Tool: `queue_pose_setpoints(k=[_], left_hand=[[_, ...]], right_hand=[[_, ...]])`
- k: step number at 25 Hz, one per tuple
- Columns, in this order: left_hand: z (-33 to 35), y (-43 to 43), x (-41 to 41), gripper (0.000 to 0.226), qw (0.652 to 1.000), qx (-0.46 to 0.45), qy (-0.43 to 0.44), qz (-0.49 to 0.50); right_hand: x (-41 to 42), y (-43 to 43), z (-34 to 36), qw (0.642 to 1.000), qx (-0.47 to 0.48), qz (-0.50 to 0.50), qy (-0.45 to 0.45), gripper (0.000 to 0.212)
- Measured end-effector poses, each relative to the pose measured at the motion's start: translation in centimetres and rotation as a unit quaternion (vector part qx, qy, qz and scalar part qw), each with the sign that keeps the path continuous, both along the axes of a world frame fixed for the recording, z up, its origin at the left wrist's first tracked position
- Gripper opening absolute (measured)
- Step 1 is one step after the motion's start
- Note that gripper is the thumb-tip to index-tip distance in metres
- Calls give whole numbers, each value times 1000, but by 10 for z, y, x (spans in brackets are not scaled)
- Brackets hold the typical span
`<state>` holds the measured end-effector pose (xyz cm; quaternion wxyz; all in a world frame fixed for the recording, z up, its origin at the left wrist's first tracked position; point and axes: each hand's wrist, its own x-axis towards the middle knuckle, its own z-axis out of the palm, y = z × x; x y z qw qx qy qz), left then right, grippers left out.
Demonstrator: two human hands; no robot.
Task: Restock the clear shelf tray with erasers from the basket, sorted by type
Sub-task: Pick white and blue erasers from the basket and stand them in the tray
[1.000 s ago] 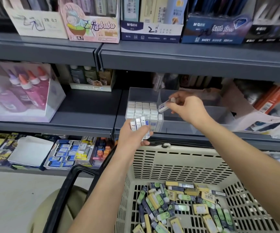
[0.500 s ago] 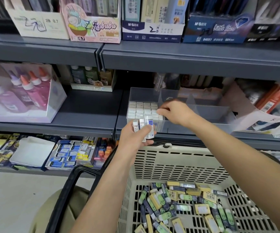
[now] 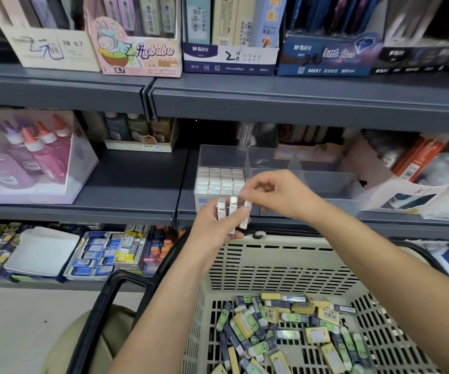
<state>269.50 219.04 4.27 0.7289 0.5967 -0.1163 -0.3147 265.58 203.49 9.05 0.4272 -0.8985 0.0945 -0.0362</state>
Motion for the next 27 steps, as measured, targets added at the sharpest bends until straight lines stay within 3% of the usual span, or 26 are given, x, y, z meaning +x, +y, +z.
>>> queue_pose_setpoints(k=[5, 10, 17, 20, 27], left_hand=[[0, 1, 5, 13, 997, -18, 48, 66], [-1, 0, 6, 18, 996, -5, 58, 70], [-2, 0, 9, 25, 996, 5, 40, 77], [-4, 1, 9, 25, 997, -1, 32, 73], [-4, 6, 11, 11, 994, -40, 51, 90]], right_hand=[[4, -27, 7, 994, 79, -71, -28, 9], [39, -44, 1, 976, 57, -187, -92, 7], [53, -38, -7, 976, -72, -185, -90, 12], [58, -34, -1, 977, -123, -170, -45, 10], [57, -23, -20, 960, -267, -69, 52, 33]])
